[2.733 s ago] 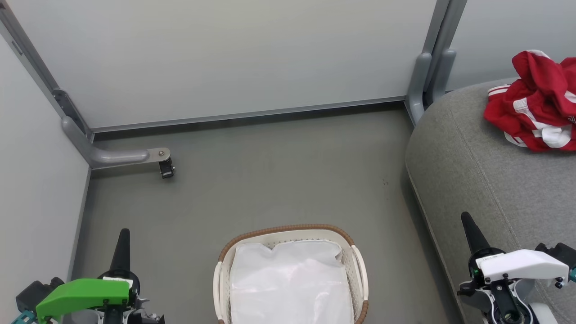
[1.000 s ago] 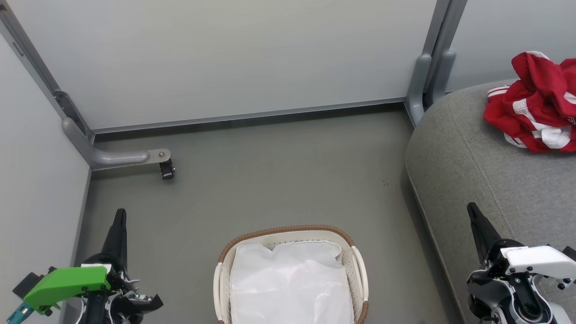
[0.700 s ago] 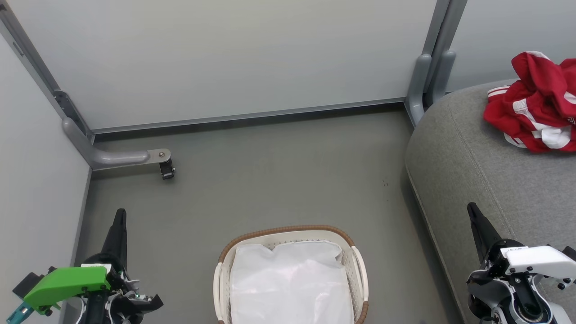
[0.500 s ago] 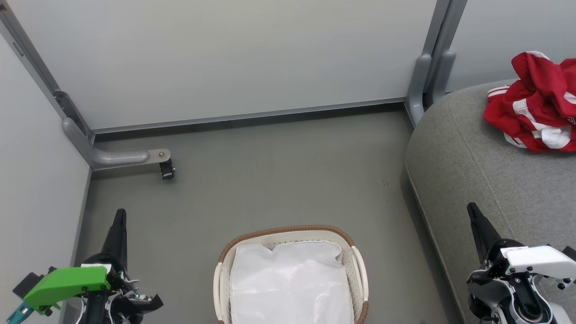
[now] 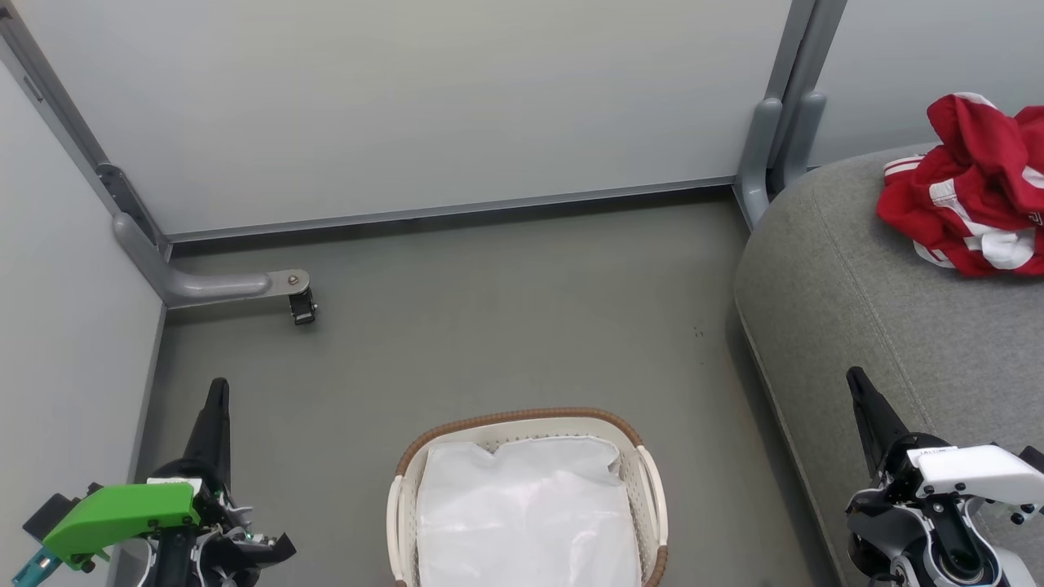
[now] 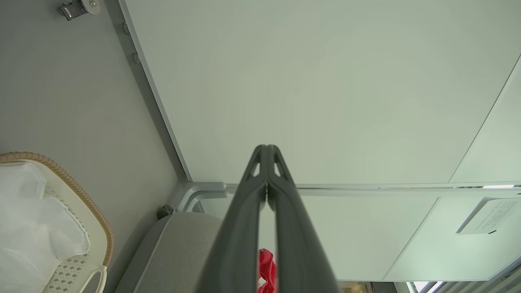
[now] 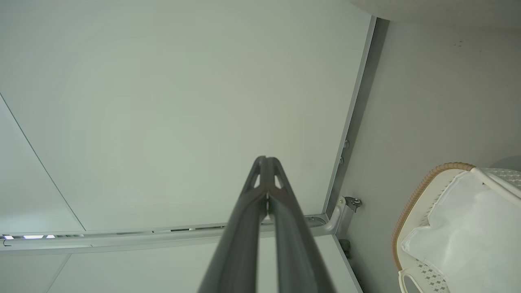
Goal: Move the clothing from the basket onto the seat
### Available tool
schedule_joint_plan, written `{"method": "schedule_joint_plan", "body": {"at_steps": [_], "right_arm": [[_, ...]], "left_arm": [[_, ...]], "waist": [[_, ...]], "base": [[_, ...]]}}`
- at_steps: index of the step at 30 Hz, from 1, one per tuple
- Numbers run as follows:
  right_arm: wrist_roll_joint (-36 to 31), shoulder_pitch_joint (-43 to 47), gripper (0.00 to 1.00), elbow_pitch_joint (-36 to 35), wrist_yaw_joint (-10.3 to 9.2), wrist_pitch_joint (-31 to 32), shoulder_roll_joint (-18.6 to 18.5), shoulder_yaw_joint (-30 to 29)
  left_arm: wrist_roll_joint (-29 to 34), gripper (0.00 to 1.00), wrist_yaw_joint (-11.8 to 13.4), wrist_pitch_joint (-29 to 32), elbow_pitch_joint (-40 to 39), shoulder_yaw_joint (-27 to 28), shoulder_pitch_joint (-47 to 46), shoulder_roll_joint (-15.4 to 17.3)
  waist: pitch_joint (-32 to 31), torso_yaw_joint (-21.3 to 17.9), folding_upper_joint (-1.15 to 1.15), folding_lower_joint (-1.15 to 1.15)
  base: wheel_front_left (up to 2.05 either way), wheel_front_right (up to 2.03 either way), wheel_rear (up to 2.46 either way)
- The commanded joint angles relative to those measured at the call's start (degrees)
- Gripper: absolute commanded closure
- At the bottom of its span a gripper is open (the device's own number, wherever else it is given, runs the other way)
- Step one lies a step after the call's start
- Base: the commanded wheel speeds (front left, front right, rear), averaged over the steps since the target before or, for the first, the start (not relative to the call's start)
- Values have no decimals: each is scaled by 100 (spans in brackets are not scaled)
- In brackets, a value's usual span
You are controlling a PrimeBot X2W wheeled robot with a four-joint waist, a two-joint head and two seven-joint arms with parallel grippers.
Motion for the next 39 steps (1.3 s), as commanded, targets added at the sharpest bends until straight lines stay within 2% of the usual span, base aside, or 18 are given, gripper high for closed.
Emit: {"method": "schedule_joint_plan", "body": {"at_steps": [1,39], "right_arm": [[23,-43,100,-24,0,6,-34,-11],[23,-43,100,-23,0,5,-34,-10]], "left_arm": [[-18,100,-36,18,-12,14,-57,-3],[-19,100,-37,17,-12,13,-57,-3]], "waist": [[0,0,0,0],[0,0,0,0]], "base": [[0,0,0],[0,0,0]]}}
